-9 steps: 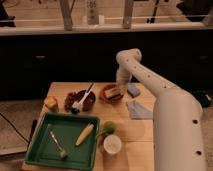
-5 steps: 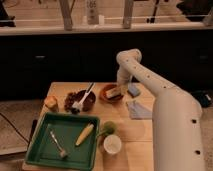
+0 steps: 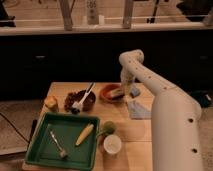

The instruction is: Wipe red bowl with eraser

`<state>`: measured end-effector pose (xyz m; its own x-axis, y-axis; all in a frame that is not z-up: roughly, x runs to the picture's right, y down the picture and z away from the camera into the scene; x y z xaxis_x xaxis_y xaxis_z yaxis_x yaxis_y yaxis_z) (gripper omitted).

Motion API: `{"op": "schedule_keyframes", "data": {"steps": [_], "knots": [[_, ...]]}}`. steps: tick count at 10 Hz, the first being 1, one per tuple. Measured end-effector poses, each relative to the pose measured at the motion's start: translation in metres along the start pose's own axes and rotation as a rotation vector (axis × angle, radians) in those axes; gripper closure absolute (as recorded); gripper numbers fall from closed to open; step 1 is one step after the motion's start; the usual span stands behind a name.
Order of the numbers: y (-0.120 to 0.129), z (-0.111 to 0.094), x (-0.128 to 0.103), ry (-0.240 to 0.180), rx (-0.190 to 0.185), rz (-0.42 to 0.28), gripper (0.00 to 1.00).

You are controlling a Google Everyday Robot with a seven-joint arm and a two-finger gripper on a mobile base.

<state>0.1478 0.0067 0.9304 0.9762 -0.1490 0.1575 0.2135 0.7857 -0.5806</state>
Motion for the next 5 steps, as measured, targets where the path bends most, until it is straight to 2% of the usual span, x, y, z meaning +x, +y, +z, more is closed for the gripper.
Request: {"op": "schedule_keyframes", "data": {"steps": [5], "knots": [[-0.037, -0.002, 0.010, 0.010, 0.064, 0.037, 0.97]]}}
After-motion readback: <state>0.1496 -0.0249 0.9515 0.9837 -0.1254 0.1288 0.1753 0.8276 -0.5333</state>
